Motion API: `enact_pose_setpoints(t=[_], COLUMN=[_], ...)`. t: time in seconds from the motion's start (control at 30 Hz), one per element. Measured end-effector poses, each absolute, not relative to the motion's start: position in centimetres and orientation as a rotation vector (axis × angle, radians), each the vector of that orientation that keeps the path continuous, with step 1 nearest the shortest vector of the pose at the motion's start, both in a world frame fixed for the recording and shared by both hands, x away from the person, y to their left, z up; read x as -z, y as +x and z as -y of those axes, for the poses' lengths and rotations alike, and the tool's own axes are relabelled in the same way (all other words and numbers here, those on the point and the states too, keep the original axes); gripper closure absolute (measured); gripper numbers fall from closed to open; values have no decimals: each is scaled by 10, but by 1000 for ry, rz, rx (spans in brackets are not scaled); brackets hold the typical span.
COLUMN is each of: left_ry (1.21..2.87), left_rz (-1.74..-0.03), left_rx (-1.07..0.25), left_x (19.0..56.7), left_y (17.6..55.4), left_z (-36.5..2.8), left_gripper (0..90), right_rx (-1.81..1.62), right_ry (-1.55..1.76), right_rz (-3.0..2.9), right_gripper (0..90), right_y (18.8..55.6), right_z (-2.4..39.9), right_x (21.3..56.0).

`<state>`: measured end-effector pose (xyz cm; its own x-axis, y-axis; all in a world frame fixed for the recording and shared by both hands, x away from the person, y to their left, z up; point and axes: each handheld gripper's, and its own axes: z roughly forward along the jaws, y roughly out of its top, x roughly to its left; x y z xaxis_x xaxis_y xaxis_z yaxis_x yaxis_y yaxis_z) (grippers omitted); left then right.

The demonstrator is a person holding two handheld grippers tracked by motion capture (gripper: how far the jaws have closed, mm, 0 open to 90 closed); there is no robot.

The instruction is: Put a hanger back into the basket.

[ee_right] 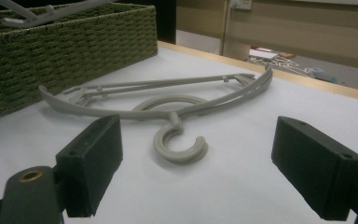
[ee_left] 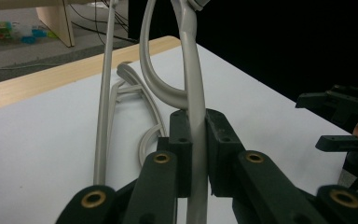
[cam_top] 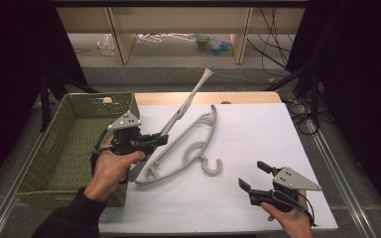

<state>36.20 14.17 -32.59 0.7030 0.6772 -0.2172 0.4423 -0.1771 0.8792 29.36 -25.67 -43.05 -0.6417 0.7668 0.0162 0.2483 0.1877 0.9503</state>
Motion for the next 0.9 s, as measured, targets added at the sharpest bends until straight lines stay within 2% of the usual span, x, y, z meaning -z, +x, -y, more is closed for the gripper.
enact_pose_setpoints(t=[0.17, 0.33, 0.9], left_ry=[1790, 1797, 1823], left_rz=[-887, -877, -937], left_rx=[-269, -332, -423], left_x=[313, 301, 314], left_y=[359, 354, 352], left_z=[-159, -188, -286], left_gripper=[818, 818, 818], right_rx=[-1480, -1487, -1479], right_ry=[958, 956, 960], right_rz=[-2001, -1995, -2011], right_gripper=[171, 171, 170], right_y=[294, 295, 296], right_z=[257, 256, 255], right_x=[431, 432, 434])
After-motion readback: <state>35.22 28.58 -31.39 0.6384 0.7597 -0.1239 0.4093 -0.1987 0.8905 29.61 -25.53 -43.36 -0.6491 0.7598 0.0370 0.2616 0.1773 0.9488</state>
